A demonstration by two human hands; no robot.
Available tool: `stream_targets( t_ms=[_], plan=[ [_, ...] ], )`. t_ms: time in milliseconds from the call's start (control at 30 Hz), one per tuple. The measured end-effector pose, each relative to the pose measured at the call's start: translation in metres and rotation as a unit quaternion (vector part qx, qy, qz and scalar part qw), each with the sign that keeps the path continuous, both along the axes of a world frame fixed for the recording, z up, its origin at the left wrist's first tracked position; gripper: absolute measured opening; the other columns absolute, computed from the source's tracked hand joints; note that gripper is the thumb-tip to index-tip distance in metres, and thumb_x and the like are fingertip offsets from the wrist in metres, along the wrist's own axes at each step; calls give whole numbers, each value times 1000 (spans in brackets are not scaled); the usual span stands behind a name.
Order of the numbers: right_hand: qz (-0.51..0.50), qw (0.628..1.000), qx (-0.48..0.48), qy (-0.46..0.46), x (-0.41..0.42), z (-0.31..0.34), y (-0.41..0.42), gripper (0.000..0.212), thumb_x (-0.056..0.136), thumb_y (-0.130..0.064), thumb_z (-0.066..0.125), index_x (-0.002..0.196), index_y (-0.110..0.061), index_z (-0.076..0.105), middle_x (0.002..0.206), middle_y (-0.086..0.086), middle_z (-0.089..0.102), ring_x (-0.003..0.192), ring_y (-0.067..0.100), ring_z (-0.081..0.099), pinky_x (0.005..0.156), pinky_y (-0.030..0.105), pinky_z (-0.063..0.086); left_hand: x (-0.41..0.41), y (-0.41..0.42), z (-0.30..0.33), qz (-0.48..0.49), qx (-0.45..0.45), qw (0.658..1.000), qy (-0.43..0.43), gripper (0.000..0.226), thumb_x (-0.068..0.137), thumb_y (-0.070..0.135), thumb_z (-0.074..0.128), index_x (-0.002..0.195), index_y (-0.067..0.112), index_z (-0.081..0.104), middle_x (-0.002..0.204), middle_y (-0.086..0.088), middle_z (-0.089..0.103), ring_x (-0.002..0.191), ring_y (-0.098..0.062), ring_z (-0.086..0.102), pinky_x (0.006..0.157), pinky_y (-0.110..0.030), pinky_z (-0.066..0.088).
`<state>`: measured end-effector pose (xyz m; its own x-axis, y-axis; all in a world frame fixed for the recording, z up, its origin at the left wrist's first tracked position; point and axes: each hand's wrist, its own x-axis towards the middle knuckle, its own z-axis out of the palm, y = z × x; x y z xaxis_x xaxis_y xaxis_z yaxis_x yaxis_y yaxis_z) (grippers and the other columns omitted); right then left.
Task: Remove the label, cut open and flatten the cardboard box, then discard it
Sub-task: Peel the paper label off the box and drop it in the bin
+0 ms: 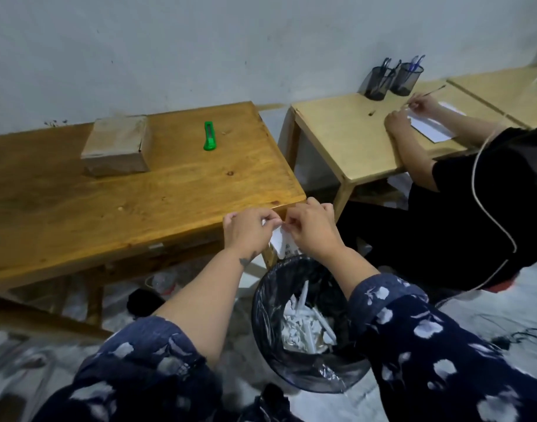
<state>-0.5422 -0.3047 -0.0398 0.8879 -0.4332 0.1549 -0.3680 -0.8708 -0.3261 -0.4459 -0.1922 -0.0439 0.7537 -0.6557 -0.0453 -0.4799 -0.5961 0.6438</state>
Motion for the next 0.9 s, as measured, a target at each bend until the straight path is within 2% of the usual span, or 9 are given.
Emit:
stream_targets(
  t_ms=[67,133,233,367,500,600,700,800,900],
  plan=[
    [-10,1000,11,2,-6,-3,-1,21,86,-24,58,66,-23,55,70,-10,54,83,15,43,77,36,29,-12,-10,-7,24,1,998,64,19,92,45,55,78,38,65,86,19,66,92,-9,53,92,-33,21],
    [-22,1000,17,2,-16,-4,-5,18,85,-20,59,67,-22,58,71,-9,57,83,14,45,76,33,25,-17,-12,-21,96,-34,986,135,19,91,44,57,79,34,69,88,16,67,89,-12,55,95,-34,32],
    [-75,994,76,-31,-38,-7,-16,22,84,-20,63,64,-26,57,68,-9,60,83,12,48,71,29,14,-10,-3,-35,238,-90,937,239,20,93,35,54,79,29,67,88,11,62,90,-18,57,96,-44,45],
    [-160,968,190,-39,-47,0,-23,21,87,-33,62,67,-28,60,64,-13,57,74,2,48,77,30,18,-17,-18,-33,248,-85,939,223,25,93,33,51,69,30,59,104,2,66,101,-26,57,100,-50,42],
    [-232,954,182,-56,-75,6,-51,18,87,-34,63,70,-27,61,65,-13,55,76,8,52,81,32,22,-4,-9,-40,370,-95,897,220,23,97,31,49,92,17,66,98,1,61,97,-21,57,90,-35,44],
    [-233,936,257,-53,-87,-2,-62,18,79,-43,67,68,-29,67,68,-10,64,86,14,61,94,43,35,-12,-9,-49,313,-86,922,211,19,92,35,52,80,27,64,98,1,64,99,-26,58,98,-45,43],
    [-182,925,326,-63,-70,-4,-47,26,62,-61,61,73,-40,70,75,-19,70,88,12,64,96,56,42,-40,-32,-43,212,-82,950,214,17,89,37,57,79,30,68,96,9,65,95,-20,57,87,-35,39],
    [-190,924,324,-73,-61,-9,-42,19,71,-54,61,74,-38,70,76,-18,69,87,9,63,94,53,44,-46,-47,-37,156,-109,952,238,16,83,39,63,71,34,71,87,13,70,90,-18,64,85,-41,51],
    [-248,927,276,-60,-60,-15,-39,15,82,-40,59,75,-31,68,74,-16,65,87,8,58,91,38,35,-47,-51,-32,111,-125,940,296,13,86,35,66,73,33,71,87,7,72,91,-18,66,84,-41,54]
  ],
)
